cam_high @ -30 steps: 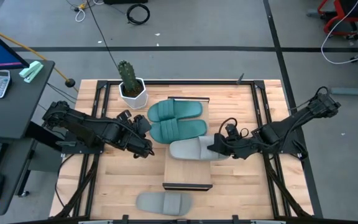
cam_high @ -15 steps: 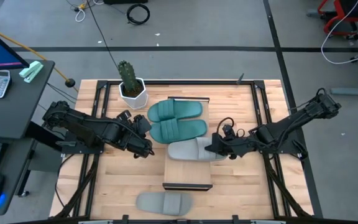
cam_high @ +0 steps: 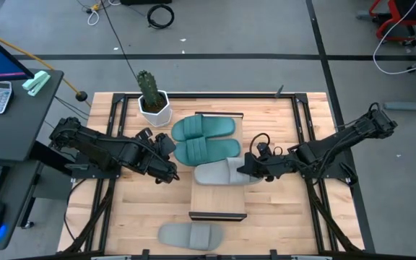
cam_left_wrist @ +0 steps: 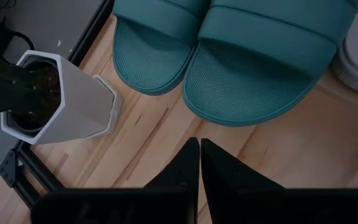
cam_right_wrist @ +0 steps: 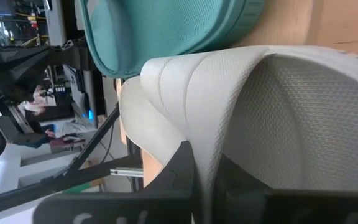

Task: Pick and place slides into the shelf
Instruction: Put the top gray slide on the shelf

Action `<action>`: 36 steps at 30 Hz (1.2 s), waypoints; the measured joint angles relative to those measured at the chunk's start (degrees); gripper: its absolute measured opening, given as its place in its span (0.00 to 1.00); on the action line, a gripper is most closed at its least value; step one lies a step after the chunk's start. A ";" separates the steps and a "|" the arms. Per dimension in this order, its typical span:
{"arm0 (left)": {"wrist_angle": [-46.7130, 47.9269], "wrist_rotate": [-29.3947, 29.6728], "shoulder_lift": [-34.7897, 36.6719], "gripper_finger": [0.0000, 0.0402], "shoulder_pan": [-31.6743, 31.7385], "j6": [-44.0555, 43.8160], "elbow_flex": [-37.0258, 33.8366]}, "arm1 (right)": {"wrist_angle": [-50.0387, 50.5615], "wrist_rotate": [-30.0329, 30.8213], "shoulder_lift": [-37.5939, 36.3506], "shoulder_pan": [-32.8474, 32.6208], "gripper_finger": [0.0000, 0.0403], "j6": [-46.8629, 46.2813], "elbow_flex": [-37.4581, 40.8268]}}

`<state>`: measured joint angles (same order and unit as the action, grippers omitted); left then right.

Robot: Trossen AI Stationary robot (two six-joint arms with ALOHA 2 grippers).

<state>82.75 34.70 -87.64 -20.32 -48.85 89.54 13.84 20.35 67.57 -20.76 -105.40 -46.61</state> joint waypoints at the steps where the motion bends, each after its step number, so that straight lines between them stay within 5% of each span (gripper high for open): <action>1: -0.01 0.00 0.00 0.05 -0.03 -0.01 0.00 | 0.01 0.01 0.00 0.02 0.03 0.05 0.00; 8: -0.30 -0.02 0.00 0.03 -0.07 -0.01 0.00 | 0.01 -0.09 1.35 0.37 0.05 0.04 0.00; 26: -1.30 -0.02 0.00 0.04 -0.07 0.01 0.00 | 0.40 0.80 2.36 0.40 0.36 -1.51 -0.92; 36: -1.28 -0.02 0.00 0.06 -0.14 0.05 0.00 | 0.81 0.19 0.78 0.42 0.40 -1.79 -0.96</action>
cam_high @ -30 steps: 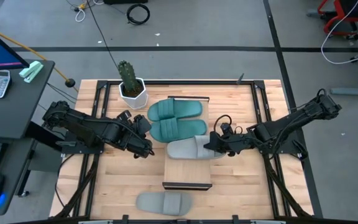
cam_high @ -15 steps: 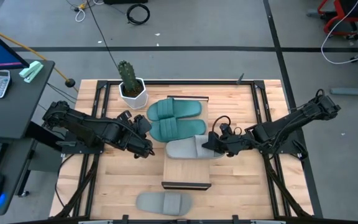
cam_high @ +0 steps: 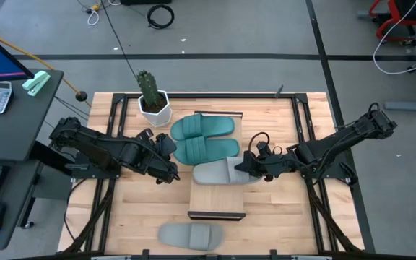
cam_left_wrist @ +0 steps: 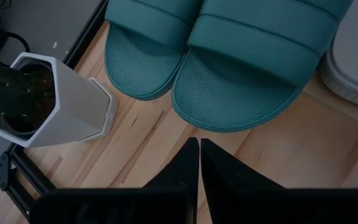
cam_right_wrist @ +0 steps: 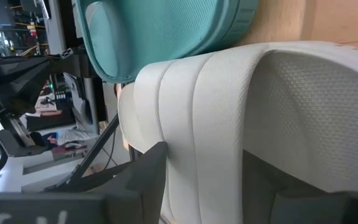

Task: Pick and place slides into the shelf
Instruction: Put the top gray slide on the shelf

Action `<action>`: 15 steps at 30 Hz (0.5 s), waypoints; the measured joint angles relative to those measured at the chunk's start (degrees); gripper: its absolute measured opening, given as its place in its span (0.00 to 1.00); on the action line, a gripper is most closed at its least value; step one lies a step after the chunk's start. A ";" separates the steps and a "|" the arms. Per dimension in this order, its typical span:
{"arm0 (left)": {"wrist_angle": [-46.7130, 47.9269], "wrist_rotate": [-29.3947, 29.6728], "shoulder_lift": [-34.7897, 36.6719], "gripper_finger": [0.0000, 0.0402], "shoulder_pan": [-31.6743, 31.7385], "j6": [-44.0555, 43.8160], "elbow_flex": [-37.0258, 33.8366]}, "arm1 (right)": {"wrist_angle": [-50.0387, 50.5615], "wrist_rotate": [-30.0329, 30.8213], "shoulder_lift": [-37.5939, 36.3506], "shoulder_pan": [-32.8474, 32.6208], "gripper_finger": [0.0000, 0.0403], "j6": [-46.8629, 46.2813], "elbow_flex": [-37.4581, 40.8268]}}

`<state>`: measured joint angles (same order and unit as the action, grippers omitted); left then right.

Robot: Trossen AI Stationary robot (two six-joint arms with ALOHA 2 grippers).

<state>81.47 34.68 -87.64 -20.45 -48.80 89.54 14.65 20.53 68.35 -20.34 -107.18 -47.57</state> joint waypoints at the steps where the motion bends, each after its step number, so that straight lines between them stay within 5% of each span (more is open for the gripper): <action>1: 0.00 0.00 0.00 0.06 -0.01 0.00 0.00 | 0.03 -0.13 -0.02 0.00 0.40 -0.05 0.00; 15: -0.02 0.09 0.00 0.05 -0.04 0.15 0.00 | 1.44 -1.52 -0.17 -0.02 0.39 -0.19 -0.62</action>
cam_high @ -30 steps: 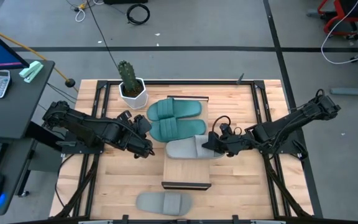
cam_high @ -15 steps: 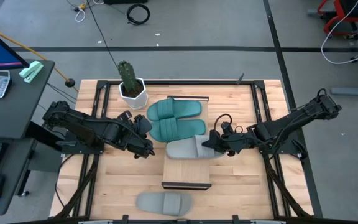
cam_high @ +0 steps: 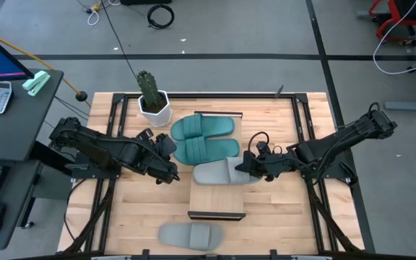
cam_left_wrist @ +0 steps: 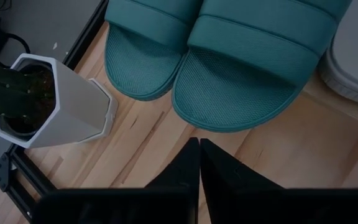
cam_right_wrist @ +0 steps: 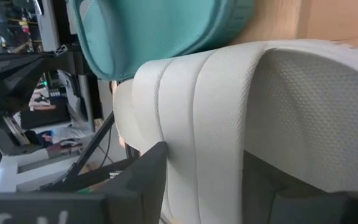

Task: Pick and place slides into the shelf
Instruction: Put the top gray slide on the shelf

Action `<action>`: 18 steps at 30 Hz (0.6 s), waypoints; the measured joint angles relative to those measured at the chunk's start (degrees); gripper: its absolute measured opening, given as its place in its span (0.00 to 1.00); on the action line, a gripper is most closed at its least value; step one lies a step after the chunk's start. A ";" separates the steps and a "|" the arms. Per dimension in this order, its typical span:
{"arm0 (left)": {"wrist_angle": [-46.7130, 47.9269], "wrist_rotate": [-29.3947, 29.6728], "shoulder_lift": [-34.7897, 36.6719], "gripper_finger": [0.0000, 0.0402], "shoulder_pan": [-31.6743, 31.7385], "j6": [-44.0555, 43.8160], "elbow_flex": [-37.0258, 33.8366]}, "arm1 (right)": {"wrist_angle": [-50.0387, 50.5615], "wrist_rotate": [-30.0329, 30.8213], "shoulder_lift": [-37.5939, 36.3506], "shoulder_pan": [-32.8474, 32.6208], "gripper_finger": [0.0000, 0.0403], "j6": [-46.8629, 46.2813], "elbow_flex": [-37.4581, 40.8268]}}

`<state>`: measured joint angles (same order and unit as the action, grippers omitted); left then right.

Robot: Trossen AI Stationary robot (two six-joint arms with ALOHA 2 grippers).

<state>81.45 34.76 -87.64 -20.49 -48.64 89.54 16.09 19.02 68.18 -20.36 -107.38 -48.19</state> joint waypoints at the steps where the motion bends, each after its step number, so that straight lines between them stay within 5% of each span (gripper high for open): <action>1: 0.00 0.00 0.00 0.05 0.00 0.00 0.00 | 0.88 -0.14 0.00 0.00 0.39 0.53 -0.61; 7: 0.00 0.08 0.00 0.06 0.00 0.00 0.00 | 12.42 -1.82 -0.02 0.00 0.39 2.54 -6.22; 18: -0.02 0.13 0.00 0.05 0.00 0.21 0.00 | 14.61 -2.67 0.00 0.00 0.40 2.87 -7.01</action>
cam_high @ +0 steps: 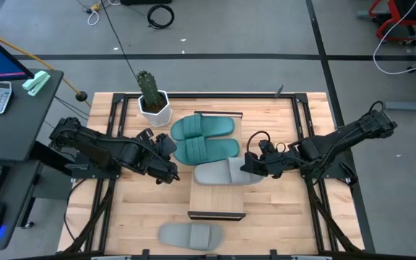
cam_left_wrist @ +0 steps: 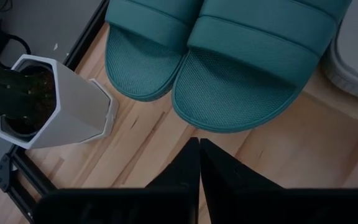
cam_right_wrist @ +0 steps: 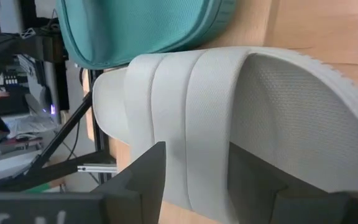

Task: Pick and place slides into the shelf
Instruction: Put the top gray slide on the shelf

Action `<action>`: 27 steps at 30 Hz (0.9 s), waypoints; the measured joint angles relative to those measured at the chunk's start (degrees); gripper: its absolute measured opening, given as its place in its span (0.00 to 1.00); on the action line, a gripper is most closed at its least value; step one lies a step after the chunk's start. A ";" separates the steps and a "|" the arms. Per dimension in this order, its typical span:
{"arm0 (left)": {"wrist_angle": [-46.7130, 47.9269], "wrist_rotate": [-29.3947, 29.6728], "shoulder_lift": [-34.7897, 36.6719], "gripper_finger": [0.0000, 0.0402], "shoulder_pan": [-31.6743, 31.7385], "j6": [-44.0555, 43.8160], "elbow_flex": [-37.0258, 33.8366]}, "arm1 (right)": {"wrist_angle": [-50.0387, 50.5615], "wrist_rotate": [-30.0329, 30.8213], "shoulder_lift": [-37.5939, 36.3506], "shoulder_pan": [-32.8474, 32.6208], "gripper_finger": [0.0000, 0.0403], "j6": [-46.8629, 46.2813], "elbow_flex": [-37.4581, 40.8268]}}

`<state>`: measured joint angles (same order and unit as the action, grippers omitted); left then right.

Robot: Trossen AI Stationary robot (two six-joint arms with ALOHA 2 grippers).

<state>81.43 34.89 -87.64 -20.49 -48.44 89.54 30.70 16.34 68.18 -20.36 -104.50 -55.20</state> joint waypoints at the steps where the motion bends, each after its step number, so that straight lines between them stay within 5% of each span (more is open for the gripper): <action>1: 0.00 -0.02 0.00 0.05 0.00 -0.33 0.00 | 0.01 0.00 0.00 0.00 0.40 0.02 0.00; 27: -0.22 -0.17 0.00 0.05 0.02 -0.32 0.00 | 3.32 1.63 -0.06 0.46 0.40 1.11 0.02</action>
<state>81.21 34.72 -87.64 -20.47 -48.75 89.54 34.02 17.98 68.12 -19.90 -103.39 -55.18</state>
